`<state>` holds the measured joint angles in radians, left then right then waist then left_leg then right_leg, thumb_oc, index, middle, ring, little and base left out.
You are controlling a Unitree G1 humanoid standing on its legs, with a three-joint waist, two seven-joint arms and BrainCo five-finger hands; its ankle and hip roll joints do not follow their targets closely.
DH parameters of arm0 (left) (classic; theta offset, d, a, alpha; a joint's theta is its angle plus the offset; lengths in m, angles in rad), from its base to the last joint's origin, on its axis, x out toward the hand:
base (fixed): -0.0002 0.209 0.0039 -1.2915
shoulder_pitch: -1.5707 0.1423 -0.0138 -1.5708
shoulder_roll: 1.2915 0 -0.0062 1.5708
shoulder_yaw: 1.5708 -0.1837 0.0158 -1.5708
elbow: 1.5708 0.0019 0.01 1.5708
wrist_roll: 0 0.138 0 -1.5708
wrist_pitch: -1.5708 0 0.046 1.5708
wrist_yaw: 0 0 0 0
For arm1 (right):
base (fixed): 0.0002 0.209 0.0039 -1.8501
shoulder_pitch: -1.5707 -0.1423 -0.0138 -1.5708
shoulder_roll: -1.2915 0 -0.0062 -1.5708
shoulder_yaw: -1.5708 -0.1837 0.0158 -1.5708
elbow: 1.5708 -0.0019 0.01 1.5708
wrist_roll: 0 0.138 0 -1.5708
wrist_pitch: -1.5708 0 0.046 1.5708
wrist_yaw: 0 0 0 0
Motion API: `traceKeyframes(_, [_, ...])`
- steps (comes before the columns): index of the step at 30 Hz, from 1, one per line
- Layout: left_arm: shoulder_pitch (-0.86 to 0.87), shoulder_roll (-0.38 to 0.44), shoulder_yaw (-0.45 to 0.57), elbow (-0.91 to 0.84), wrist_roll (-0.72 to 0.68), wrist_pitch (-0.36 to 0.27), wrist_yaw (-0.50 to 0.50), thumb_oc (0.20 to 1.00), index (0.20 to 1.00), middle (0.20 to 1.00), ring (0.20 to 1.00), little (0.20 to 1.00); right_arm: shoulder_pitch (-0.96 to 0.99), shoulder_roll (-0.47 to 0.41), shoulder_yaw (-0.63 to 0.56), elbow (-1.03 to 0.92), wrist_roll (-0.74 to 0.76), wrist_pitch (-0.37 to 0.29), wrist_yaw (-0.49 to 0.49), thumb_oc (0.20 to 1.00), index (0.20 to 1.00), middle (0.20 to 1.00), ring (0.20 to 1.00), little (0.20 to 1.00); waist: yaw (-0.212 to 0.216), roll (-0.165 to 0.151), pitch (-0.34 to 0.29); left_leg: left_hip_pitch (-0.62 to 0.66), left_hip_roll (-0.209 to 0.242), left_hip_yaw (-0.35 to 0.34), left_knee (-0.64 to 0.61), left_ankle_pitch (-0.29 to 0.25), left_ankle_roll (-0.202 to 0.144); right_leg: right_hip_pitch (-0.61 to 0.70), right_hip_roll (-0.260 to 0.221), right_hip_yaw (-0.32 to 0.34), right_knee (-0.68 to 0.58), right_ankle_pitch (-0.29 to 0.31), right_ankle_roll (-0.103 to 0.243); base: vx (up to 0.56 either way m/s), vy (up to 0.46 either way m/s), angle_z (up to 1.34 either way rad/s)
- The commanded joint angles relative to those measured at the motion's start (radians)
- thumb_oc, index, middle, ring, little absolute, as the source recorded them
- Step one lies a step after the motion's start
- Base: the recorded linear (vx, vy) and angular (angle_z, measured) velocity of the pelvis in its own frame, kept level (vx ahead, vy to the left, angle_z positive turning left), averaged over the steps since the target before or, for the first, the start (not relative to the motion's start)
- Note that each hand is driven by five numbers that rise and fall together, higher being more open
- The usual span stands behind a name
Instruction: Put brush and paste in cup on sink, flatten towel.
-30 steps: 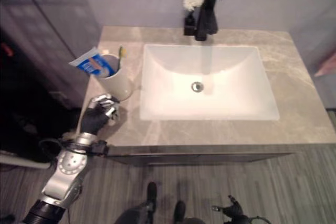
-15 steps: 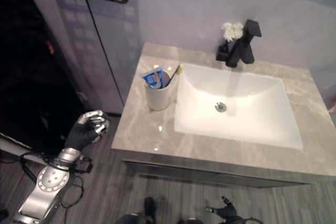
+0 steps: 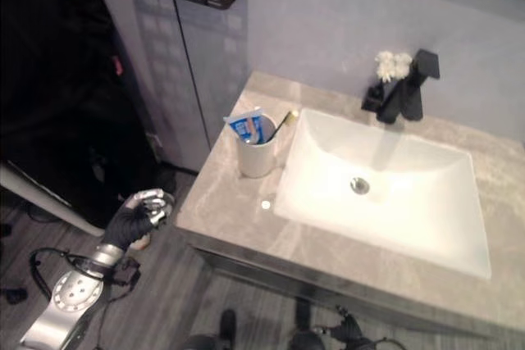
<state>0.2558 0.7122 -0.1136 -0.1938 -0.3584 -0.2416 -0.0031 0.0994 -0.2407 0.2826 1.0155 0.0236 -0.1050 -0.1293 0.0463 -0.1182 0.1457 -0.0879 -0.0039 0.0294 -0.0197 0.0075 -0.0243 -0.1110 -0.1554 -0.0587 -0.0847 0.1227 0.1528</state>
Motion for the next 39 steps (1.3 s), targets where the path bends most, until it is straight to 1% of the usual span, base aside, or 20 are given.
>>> traceKeyframes(1, [-0.044,0.008,0.010,-0.089,-0.050,-0.039,-0.020,0.200,0.200,0.200,0.200,0.200,-0.032,-0.029,-0.004,0.010,-0.006,-0.010,-0.020,1.000,1.000,1.000,1.000,1.000,-0.017,0.008,-0.006,-0.022,0.029,-0.002,0.020,-0.023,-0.014,0.011,0.004,-0.052,0.042,-0.048,0.018,-0.04,-0.148,0.39])
traceKeyframes(3, [-0.046,0.003,-0.001,-0.097,-0.062,-0.034,-0.025,0.200,0.200,0.200,0.200,0.200,-0.037,-0.020,-0.016,0.046,0.005,-0.006,-0.032,1.000,1.000,1.000,1.000,1.000,-0.015,0.020,-0.008,-0.019,0.036,-0.009,-0.006,-0.005,-0.021,0.021,0.007,-0.069,0.026,-0.047,0.014,0.00,-0.086,0.31])
traceKeyframes(6, [-0.050,-0.006,-0.009,-0.108,-0.078,-0.031,-0.026,0.200,0.200,0.200,0.200,0.200,-0.045,-0.011,-0.014,0.063,0.004,-0.003,-0.037,1.000,1.000,1.000,1.000,1.000,-0.015,0.029,-0.011,-0.014,0.038,-0.008,-0.023,0.003,-0.025,0.026,0.008,-0.072,0.018,-0.046,0.012,0.00,-0.015,0.03])
traceKeyframes(9, [-0.076,-0.013,-0.038,-0.125,-0.107,-0.021,-0.043,0.200,0.200,0.200,0.200,0.200,-0.055,0.004,-0.004,0.099,-0.001,0.009,-0.041,1.000,1.000,1.000,1.000,1.000,-0.024,0.045,-0.015,-0.009,0.040,-0.007,-0.051,0.018,-0.030,0.023,0.006,-0.068,0.008,-0.044,0.011,0.00,0.000,0.00])
traceKeyframes(11, [-0.094,-0.024,-0.058,-0.136,-0.127,-0.015,-0.048,0.200,0.200,0.200,0.200,0.200,-0.063,0.015,-0.001,0.131,-0.020,0.025,-0.052,1.000,1.000,1.000,1.000,1.000,-0.033,0.058,-0.020,-0.007,0.039,0.003,-0.056,0.016,-0.031,0.017,0.003,-0.057,0.003,-0.041,0.011,0.02,0.003,0.01])
traceKeyframes(16, [-0.113,-0.043,-0.069,-0.141,-0.151,-0.012,-0.047,0.200,0.200,0.200,0.200,0.200,-0.074,0.019,-0.012,0.152,-0.021,0.033,-0.062,1.000,1.000,1.000,1.000,1.000,-0.041,0.068,-0.021,0.000,0.036,0.018,-0.057,0.010,-0.029,0.010,0.001,-0.036,0.001,-0.035,0.013,0.02,0.018,-0.08])
traceKeyframes(17, [-0.120,-0.049,-0.071,-0.154,-0.160,-0.014,-0.048,0.200,0.200,0.200,0.200,0.200,-0.073,0.020,-0.015,0.164,-0.030,0.039,-0.068,1.000,1.000,1.000,1.000,1.000,-0.051,0.074,-0.021,0.005,0.036,0.032,-0.056,0.005,-0.027,0.004,-0.001,-0.023,0.001,-0.031,0.015,0.02,0.035,-0.30])
traceKeyframes(19, [-0.119,-0.050,-0.067,-0.158,-0.160,-0.015,-0.049,0.200,0.200,0.200,0.200,0.200,-0.074,0.020,-0.013,0.165,-0.033,0.039,-0.065,1.000,1.000,1.000,1.000,1.000,-0.050,0.075,-0.020,0.010,0.037,0.042,-0.055,0.002,-0.025,0.001,-0.001,-0.012,0.001,-0.028,0.016,0.01,0.032,-0.39])
traceKeyframes(22, [-0.111,-0.072,-0.059,-0.171,-0.176,-0.019,-0.042,0.200,0.200,0.200,0.200,0.200,-0.073,0.018,-0.024,0.186,-0.035,0.044,-0.061,1.000,1.000,1.000,1.000,1.000,-0.058,0.080,-0.018,0.021,0.035,0.067,-0.048,-0.013,-0.018,-0.011,-0.003,0.025,0.006,-0.024,0.019,0.02,0.037,-0.48])
traceKeyframes(25, [-0.094,-0.074,-0.049,-0.179,-0.178,-0.014,-0.039,0.200,0.200,0.200,0.200,0.200,-0.067,0.017,-0.031,0.190,-0.033,0.045,-0.061,1.000,1.000,1.000,1.000,1.000,-0.059,0.082,-0.017,0.024,0.035,0.070,-0.048,-0.014,-0.017,-0.010,-0.004,0.028,0.009,-0.027,0.018,0.02,0.009,-0.24])
traceKeyframes(31, [-0.080,-0.077,-0.045,-0.156,-0.180,0.001,-0.030,0.200,0.200,0.200,0.200,0.200,-0.057,0.016,-0.051,0.212,-0.017,0.049,-0.064,1.000,1.000,1.000,1.000,1.000,-0.073,0.095,-0.003,0.015,0.033,0.058,-0.060,-0.004,-0.020,-0.017,-0.007,0.020,0.014,-0.032,0.015,-0.02,0.003,0.05])
traceKeyframes(35, [-0.084,-0.089,-0.043,-0.139,-0.189,0.010,-0.015,0.200,0.200,0.200,0.200,0.200,-0.071,0.008,-0.063,0.208,0.003,0.050,-0.070,1.000,1.000,1.000,1.000,1.000,-0.079,0.110,0.016,-0.003,0.029,0.063,-0.062,0.002,-0.019,-0.043,-0.009,0.030,0.010,-0.023,0.016,-0.02,0.006,-0.01])
traceKeyframes(39, [-0.083,-0.097,-0.036,-0.129,-0.183,0.013,-0.008,0.200,0.200,0.200,0.200,0.200,-0.075,0.002,-0.064,0.203,0.011,0.046,-0.072,1.000,1.000,1.000,1.000,1.000,-0.079,0.116,0.028,-0.015,0.029,0.068,-0.063,0.005,-0.019,-0.059,-0.007,0.041,0.010,-0.019,0.015,-0.03,0.006,-0.07])
